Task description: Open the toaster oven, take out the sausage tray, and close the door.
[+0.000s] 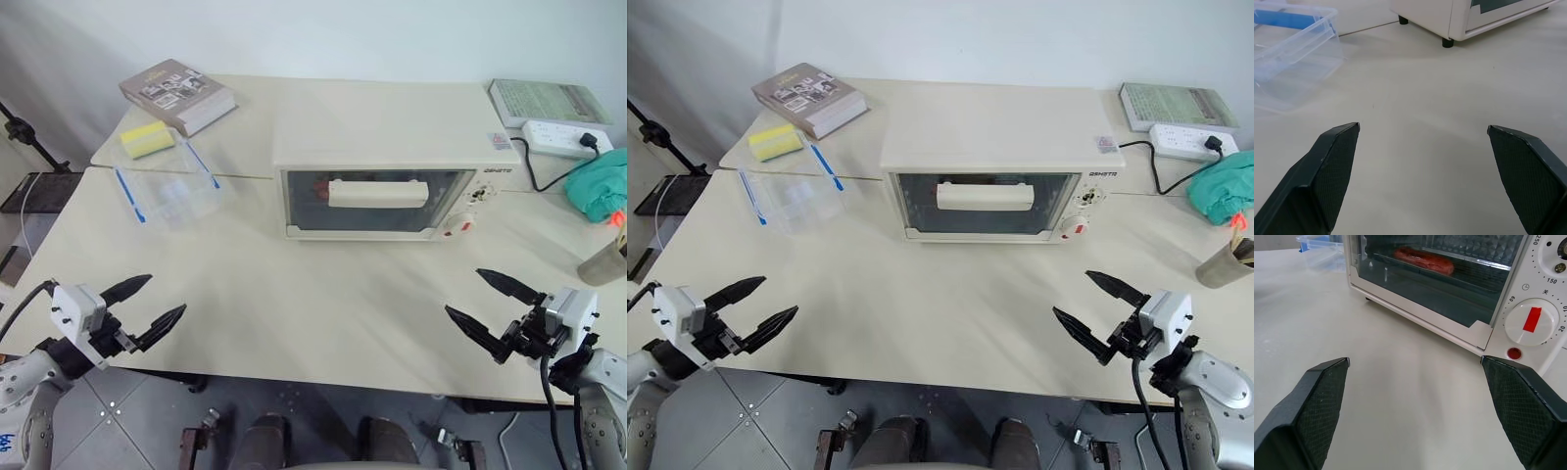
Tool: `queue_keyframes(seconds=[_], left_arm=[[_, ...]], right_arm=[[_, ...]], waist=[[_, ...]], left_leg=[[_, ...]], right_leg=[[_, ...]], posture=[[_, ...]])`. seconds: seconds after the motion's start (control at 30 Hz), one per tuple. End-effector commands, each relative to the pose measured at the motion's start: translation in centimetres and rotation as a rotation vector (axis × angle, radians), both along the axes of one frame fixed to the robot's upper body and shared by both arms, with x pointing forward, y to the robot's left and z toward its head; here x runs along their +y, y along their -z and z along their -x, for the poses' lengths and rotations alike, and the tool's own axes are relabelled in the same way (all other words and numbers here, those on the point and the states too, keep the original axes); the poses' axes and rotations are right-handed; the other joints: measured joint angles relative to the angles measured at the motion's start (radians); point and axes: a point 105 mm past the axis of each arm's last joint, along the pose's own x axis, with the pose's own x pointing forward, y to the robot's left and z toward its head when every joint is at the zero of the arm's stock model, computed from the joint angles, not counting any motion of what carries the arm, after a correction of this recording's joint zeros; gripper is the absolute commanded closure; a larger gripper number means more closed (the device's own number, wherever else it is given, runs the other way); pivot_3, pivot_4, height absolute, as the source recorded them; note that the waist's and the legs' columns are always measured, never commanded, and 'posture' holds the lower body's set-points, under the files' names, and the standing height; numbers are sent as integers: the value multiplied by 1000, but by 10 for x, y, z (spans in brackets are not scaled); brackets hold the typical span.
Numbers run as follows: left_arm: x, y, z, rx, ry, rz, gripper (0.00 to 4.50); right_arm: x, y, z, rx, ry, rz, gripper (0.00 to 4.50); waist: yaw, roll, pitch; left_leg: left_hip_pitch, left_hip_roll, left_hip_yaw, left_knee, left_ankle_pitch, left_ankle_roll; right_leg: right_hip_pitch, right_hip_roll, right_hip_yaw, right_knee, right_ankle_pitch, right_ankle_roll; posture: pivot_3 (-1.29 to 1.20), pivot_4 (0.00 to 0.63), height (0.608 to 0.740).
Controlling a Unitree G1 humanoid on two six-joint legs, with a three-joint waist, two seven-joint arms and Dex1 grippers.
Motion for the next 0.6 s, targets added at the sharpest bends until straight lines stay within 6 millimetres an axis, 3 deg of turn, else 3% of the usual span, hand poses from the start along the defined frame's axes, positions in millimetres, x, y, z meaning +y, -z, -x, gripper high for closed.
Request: queue_keyframes(seconds=[0.03, 0.17, 0.3, 0.6], left_arm=[[-2, -8, 0, -31, 12, -35, 54], [-8, -25, 9, -29, 106, 116, 54], [-17, -49, 15, 3, 252, 316, 54], [-63, -59, 1, -3, 440, 329, 54]], right_arm=[[-2, -3, 2, -25, 8, -1, 0], [10, -10, 2, -14, -60, -55, 0], [27, -37, -18, -22, -114, -148, 0], [62, -56, -75, 100, -212, -148, 0]], waist=[[0, 0, 0], [-1, 0, 0], [-9, 1, 0], [-5, 1, 1]], left_leg=[[0, 1, 0, 0, 0, 0], [0, 4, 2, 0, -1, -2], [1, 8, 4, 1, -2, -3], [0, 8, 5, 3, -2, -3]], right_leg=[[0, 1, 0, 0, 0, 0], [-1, 4, 2, 0, 1, -1], [-2, 7, 3, 0, 2, -4], [-4, 8, 5, 1, 3, -5]], posture=[[0, 150, 740], [0, 150, 740], [0, 150, 740], [0, 150, 740]])
